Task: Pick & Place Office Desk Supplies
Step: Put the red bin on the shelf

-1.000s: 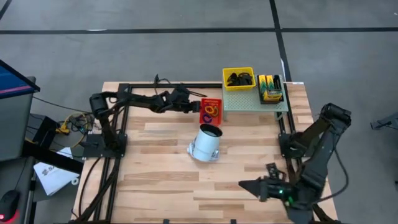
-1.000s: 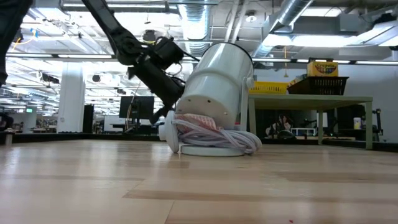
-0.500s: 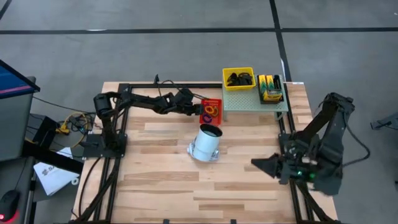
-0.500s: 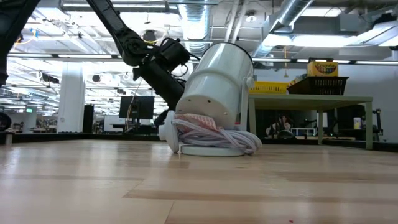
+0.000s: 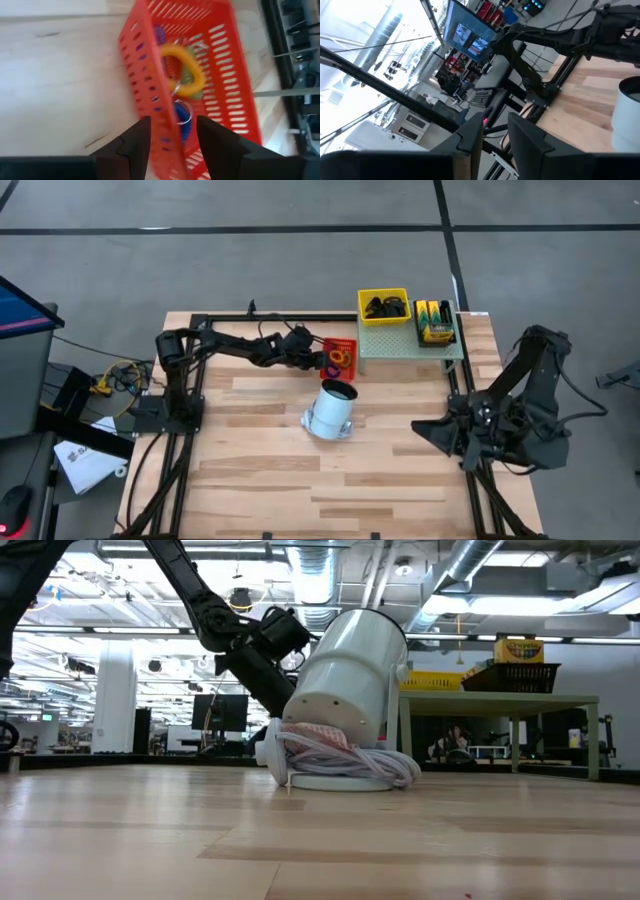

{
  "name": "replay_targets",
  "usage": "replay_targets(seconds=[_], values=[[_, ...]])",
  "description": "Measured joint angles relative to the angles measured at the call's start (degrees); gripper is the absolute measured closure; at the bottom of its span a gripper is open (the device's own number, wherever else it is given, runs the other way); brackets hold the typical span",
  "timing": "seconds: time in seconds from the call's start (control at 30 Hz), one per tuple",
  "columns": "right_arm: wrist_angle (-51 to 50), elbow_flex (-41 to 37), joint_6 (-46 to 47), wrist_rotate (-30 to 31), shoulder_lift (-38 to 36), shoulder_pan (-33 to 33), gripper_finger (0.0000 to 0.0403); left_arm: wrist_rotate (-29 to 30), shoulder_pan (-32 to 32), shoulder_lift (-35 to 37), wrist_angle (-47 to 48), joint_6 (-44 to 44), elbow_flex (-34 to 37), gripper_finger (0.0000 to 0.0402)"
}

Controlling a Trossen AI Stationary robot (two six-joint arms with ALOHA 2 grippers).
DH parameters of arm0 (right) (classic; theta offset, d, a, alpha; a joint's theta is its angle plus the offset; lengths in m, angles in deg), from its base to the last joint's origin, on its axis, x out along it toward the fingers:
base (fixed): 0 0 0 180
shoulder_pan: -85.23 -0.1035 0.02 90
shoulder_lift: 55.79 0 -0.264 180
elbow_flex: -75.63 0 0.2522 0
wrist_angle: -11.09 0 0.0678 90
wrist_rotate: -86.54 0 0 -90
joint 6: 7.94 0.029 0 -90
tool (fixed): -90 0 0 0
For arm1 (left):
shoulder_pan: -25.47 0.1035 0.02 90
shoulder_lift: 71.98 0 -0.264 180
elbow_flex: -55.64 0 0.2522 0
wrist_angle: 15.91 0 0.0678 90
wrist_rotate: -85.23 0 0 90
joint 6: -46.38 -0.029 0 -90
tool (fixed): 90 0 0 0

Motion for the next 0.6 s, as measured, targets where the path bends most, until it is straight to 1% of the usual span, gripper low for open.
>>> replay_targets(seconds=[0.13,0.37,0.6], values=[[0.1,0.0,0.1,0.0,0.8,0.0,0.0314,-1.1,0.5,0.0,2.1,0.0,-0.1,0.0252],[1.5,0.0,0.0,0.0,0.9,0.0,0.0314,-0.9,2.9,0.4,7.1,-3.7,0.0,0.0290],[7.2,0.0,-6.6,0.0,1.0,-0.1,0.0314,0.0,6.1,5.6,10.2,-10.5,0.0,0.0295]])
